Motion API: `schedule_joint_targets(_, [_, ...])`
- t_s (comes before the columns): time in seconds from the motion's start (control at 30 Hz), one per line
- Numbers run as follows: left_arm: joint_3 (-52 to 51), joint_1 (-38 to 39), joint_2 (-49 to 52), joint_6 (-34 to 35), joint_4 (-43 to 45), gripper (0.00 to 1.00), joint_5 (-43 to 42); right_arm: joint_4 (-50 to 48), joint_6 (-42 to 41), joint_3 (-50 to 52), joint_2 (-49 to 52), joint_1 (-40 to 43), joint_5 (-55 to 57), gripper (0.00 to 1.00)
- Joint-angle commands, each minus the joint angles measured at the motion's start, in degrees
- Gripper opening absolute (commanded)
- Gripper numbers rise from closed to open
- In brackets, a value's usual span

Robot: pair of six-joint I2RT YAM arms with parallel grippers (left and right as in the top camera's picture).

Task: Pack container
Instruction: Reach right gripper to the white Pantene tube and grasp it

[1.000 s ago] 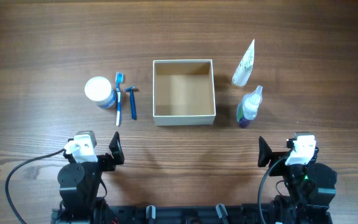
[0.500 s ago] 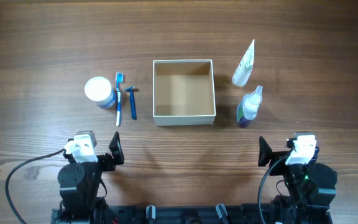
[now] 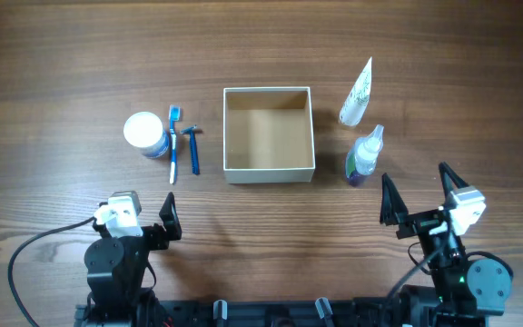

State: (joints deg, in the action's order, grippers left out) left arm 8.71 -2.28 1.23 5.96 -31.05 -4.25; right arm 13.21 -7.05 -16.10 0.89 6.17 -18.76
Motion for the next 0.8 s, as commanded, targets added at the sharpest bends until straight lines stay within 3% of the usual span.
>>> schedule_joint_targets(0.0, [-0.26,0.31,0.07,0.52,0.22,1.00,-0.44,-2.14,-13.94,0.20,-0.61,0.11,-3.63,1.00])
schedule_joint_targets(0.07, [-0.26,0.31,0.07,0.52,0.22,1.00,-0.44,-4.07,-18.01,0.20,-0.59,0.11,-3.78,1.00])
schedule_joint_targets(0.2, [-0.26,0.31,0.07,0.52,0.22,1.00,-0.44,-7.34,-16.94,-0.81,2.01,0.11,-5.16,1.00])
schedule_joint_targets(0.37, [-0.26,0.31,0.07,0.52,0.22,1.00,-0.44,-4.68,-14.69,-10.12,17.62,0.11,-11.96,1.00])
schedule_joint_targets(0.77, [-0.26,0.31,0.07,0.52,0.22,1.00,-0.44,27.43,-3.34,-56.26,64.63,-0.63,-10.88,1.00])
